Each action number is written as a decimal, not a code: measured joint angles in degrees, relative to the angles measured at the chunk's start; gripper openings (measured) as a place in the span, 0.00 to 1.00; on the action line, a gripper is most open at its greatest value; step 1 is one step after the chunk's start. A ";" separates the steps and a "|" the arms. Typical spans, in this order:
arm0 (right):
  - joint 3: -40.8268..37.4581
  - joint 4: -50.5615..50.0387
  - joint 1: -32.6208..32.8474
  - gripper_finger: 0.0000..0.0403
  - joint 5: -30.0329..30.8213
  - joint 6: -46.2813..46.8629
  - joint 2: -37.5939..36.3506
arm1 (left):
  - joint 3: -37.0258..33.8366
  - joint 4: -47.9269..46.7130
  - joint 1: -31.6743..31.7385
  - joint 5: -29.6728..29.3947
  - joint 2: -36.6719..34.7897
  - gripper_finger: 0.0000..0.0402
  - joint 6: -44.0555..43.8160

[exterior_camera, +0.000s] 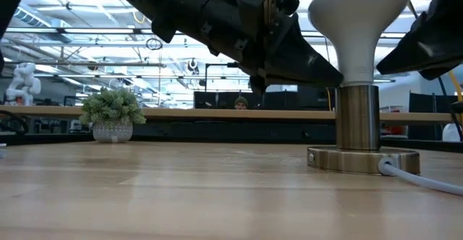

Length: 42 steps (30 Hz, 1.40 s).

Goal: Screw lightbulb
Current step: Insert the lightbulb into the desk lamp

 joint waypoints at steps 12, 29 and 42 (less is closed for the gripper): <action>0.00 -4.99 0.14 0.00 -1.65 4.39 -0.11 | 0.00 -1.21 -0.24 3.37 -0.11 0.00 -1.25; 0.00 -0.91 -0.85 0.00 -3.57 -0.47 -0.15 | 1.03 -1.80 2.15 2.36 -0.13 0.00 -1.01; 0.00 -8.84 -0.58 0.00 -2.02 6.25 -1.47 | 1.07 -1.71 0.98 8.74 -0.13 0.00 -1.20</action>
